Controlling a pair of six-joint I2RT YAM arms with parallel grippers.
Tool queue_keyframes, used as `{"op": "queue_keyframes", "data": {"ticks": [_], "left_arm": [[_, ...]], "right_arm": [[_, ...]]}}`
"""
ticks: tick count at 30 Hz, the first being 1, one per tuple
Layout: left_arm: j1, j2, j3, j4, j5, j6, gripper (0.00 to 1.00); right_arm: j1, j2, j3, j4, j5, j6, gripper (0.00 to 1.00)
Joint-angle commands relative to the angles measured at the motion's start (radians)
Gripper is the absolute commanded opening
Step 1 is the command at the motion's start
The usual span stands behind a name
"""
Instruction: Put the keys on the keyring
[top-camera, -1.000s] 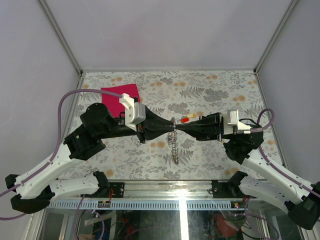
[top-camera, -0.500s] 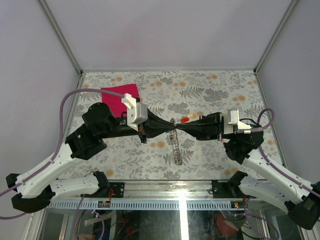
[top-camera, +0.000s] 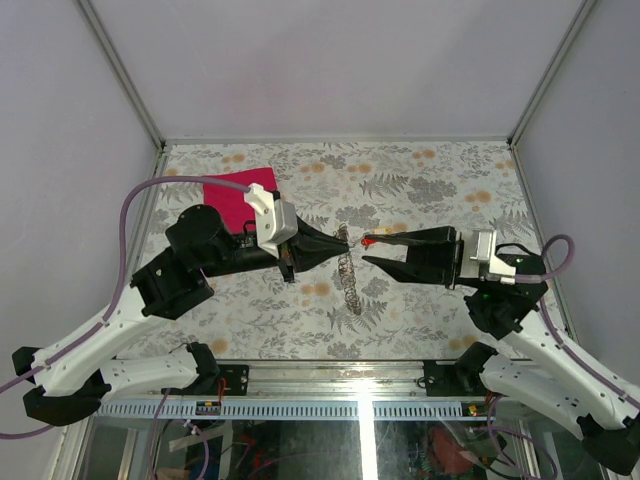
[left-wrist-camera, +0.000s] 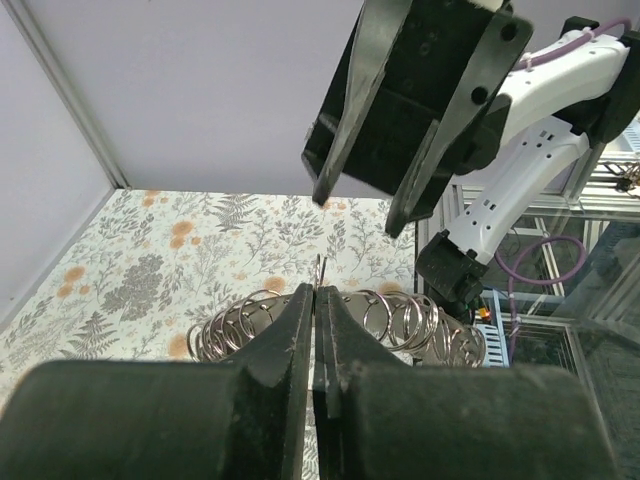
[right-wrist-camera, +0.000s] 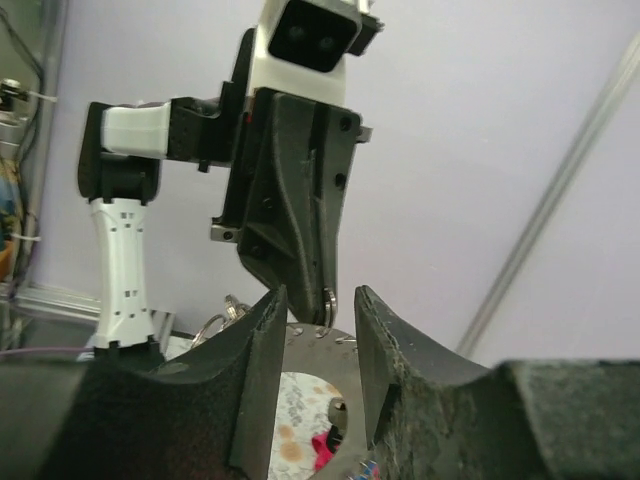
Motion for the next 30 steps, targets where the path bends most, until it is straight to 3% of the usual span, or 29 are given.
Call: {"op": "queue_keyframes", "data": {"ticks": [1, 9, 12, 15, 19, 23, 26, 30], "left_arm": [[-0.004, -0.010, 0.010, 0.032, -0.033, 0.026, 0.00], [-0.003, -0.005, 0.010, 0.012, -0.118, 0.021, 0.00], [-0.004, 0.003, 0.005, -0.001, -0.137, 0.012, 0.00], [-0.004, 0.013, 0.005, -0.018, -0.154, 0.004, 0.00], [-0.003, 0.023, 0.001, -0.041, -0.162, 0.005, 0.00], [-0.004, 0.012, -0.026, -0.023, -0.158, -0.009, 0.00], [-0.004, 0.004, -0.042, -0.014, -0.157, -0.017, 0.00], [-0.003, -0.002, -0.061, -0.015, -0.165, -0.020, 0.00]], "right_arm": [[0.004, -0.055, 0.093, -0.218, 0.123, -0.149, 0.41], [0.004, -0.019, 0.198, -0.738, 0.574, -0.249, 0.42], [0.004, 0.030, 0.181, -0.861, 0.756, -0.212, 0.43], [0.004, 0.060, 0.120, -0.874, 0.848, -0.141, 0.47], [0.003, 0.112, 0.101, -0.916, 0.878, -0.030, 0.50], [-0.011, 0.259, 0.238, -1.105, 0.958, 0.073, 0.50], [-0.098, 0.384, 0.315, -1.211, 0.849, 0.155, 0.50], [-0.221, 0.505, 0.305, -1.173, 0.685, 0.230, 0.49]]}}
